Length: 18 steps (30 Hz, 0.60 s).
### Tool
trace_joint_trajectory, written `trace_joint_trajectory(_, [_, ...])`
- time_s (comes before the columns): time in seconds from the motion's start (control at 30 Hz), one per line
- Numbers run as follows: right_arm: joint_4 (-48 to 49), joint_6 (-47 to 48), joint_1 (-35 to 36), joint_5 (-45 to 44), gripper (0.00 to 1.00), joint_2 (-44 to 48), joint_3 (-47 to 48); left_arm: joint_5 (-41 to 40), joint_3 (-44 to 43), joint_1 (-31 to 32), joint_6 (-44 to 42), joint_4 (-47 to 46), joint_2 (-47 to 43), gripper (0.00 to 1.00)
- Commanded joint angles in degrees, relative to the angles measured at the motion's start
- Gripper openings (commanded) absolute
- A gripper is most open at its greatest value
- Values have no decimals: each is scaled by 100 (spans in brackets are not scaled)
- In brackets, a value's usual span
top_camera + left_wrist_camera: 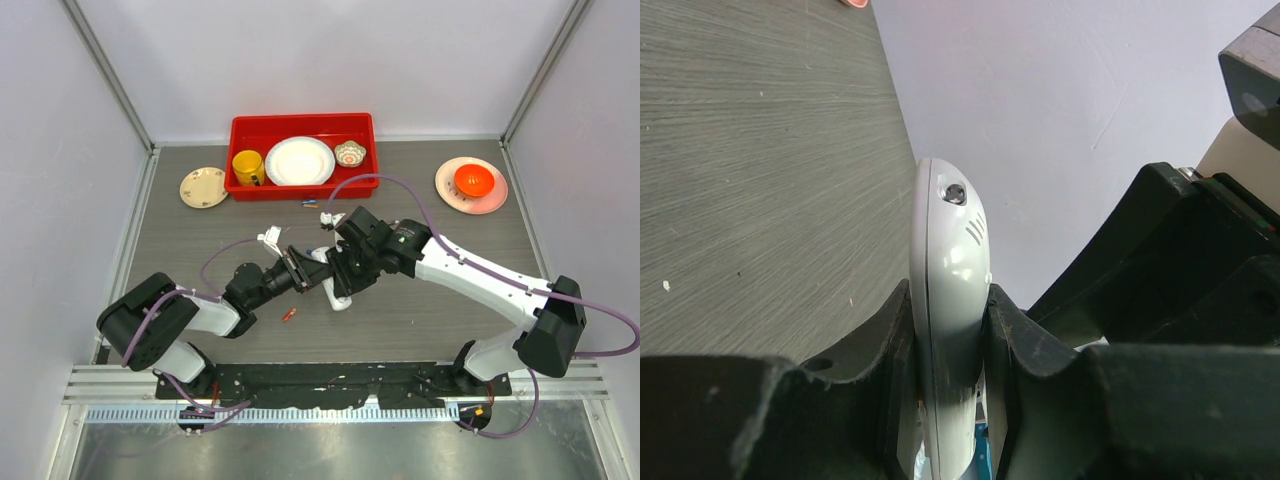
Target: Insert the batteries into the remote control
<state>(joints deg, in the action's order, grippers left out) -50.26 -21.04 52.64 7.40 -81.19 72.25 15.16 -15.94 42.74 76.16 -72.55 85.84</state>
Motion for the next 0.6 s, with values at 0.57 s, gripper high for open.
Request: trace_joint_trajectory(0.57, [455, -137, -140, 95, 18, -37, 97, 93, -190, 208, -49, -1604, -77, 0])
